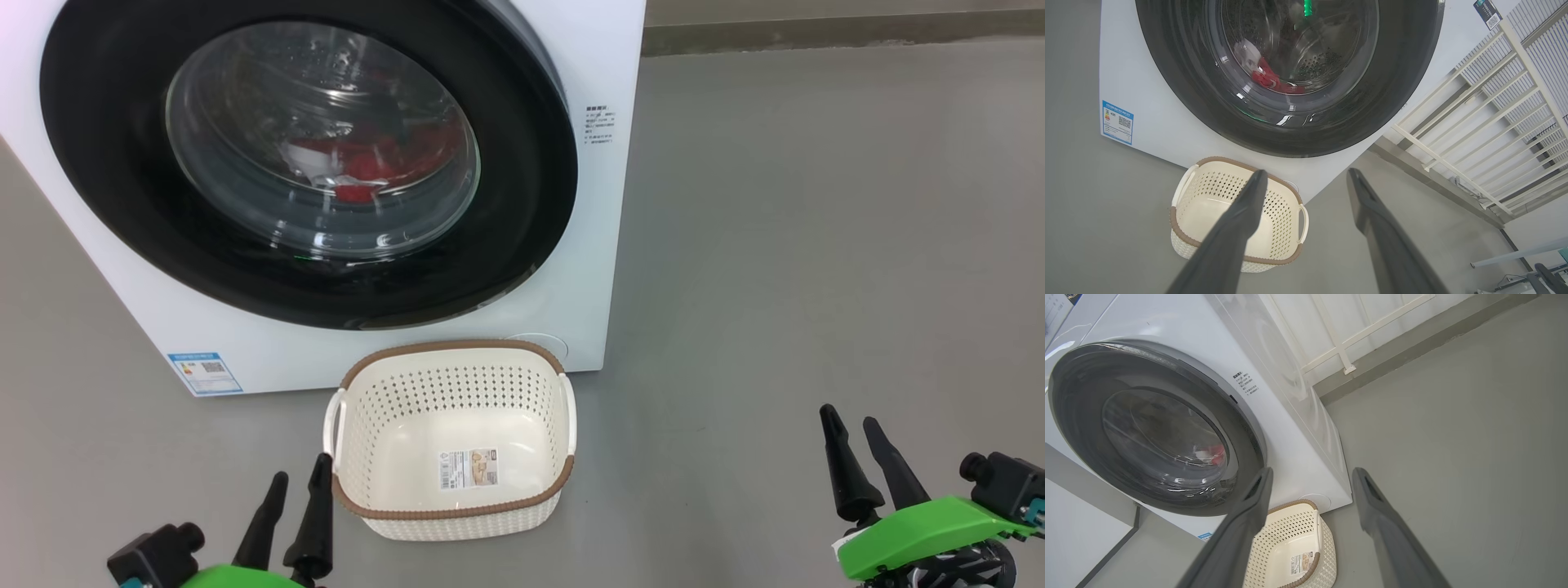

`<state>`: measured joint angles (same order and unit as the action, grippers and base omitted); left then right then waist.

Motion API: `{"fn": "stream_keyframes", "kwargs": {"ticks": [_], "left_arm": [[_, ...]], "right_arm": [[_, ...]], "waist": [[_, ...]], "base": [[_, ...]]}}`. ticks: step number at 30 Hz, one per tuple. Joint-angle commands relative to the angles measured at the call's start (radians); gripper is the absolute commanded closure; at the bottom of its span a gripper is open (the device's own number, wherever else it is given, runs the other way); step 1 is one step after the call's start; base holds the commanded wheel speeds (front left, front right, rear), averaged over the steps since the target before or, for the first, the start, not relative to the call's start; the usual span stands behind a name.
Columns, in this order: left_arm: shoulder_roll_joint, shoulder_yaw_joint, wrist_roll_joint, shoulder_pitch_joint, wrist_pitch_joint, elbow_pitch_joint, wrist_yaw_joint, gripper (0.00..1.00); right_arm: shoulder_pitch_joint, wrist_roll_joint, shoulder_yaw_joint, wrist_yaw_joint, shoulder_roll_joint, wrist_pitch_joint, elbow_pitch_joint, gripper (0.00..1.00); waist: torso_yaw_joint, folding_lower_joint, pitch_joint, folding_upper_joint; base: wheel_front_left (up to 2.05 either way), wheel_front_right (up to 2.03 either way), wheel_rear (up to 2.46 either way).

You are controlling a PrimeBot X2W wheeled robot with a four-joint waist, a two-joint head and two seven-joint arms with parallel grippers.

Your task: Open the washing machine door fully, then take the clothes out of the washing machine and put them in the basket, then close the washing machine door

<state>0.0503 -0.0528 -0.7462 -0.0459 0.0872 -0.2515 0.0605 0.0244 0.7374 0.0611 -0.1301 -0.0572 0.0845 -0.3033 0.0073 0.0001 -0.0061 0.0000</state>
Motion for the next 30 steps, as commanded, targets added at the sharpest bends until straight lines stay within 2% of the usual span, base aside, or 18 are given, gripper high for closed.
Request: {"fn": "stream_keyframes", "kwargs": {"ticks": [1,30], "left_arm": [[0.018,0.013,0.042,-0.048,0.016,0.024,-0.008,0.00],[0.027,-0.028,0.369,-0.070,0.098,-0.004,-0.051,0.00]], "right_arm": [[0.048,-0.043,-0.015,0.000,-0.018,0.018,0.022,0.00],[0.053,-0.368,-0.043,-0.001,-0.012,0.100,-0.006,0.00]], "waist": [[0.000,-0.0001,-0.001,0.0000],[0.003,-0.0001,-0.008,0.0000]], "base": [[0.00,0.00,0.00],[0.00,0.00,0.00]]}}
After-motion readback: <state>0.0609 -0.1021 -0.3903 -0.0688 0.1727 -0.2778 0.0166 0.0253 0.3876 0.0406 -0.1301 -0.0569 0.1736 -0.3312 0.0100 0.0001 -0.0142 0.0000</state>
